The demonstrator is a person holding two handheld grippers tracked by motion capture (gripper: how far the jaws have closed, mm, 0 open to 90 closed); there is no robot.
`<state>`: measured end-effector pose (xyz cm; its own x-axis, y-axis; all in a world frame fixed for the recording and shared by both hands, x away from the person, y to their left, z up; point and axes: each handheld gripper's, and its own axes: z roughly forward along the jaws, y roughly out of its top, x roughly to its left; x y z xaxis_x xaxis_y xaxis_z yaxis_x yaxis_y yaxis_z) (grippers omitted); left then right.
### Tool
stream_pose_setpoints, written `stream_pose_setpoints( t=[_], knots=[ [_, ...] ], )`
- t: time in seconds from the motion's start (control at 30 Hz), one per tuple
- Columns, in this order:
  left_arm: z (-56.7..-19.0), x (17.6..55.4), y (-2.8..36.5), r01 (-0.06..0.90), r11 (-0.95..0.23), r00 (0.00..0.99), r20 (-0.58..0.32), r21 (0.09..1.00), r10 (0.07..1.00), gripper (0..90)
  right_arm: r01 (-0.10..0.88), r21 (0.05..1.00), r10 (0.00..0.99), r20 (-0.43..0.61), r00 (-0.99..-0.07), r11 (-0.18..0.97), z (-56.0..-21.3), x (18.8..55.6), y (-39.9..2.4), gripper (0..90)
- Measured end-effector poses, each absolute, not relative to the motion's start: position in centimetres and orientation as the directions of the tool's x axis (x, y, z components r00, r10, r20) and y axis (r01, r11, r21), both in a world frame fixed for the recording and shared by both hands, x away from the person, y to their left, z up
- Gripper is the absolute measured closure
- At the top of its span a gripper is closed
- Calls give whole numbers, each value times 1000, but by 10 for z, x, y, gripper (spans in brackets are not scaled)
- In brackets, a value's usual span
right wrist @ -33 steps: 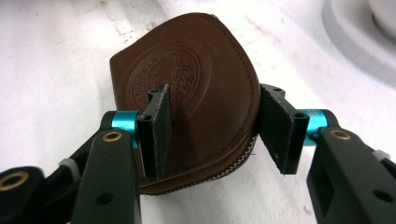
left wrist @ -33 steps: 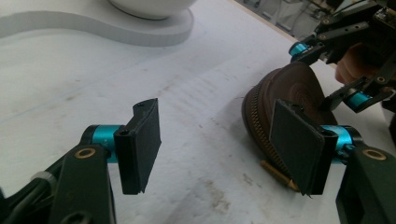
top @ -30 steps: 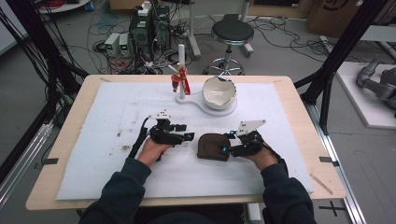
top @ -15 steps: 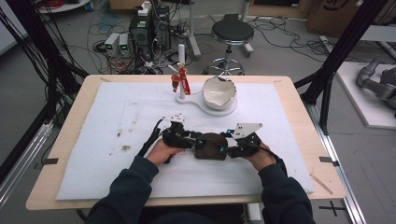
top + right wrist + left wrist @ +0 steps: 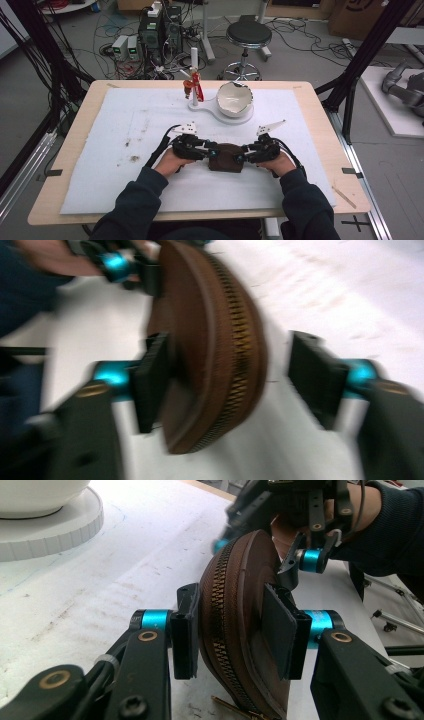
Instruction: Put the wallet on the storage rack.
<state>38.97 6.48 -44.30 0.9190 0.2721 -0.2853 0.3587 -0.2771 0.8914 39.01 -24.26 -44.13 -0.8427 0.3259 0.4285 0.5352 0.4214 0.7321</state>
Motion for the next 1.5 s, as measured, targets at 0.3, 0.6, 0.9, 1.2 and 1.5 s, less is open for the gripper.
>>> stream_pose_setpoints(
  t=[0.3,0.6,0.9,1.2,1.5],
  knots=[
    [-416,391,118,387,-131,837,-287,913,466,401,500,778,342,384,-857,379,-430,384,-247,664],
    [-406,375,215,417,-30,636,-268,909,724,309,442,831,432,280,-857,339,-419,379,-253,667],
    [-415,353,259,369,-25,532,-189,929,825,219,364,874,507,165,-846,323,-401,372,-262,668],
    [-414,348,267,299,-17,531,-152,954,834,222,358,881,537,149,-830,309,-387,371,-266,667],
    [-415,348,270,300,13,527,-177,954,831,224,331,901,574,119,-810,281,-366,381,-272,668]
  ],
)
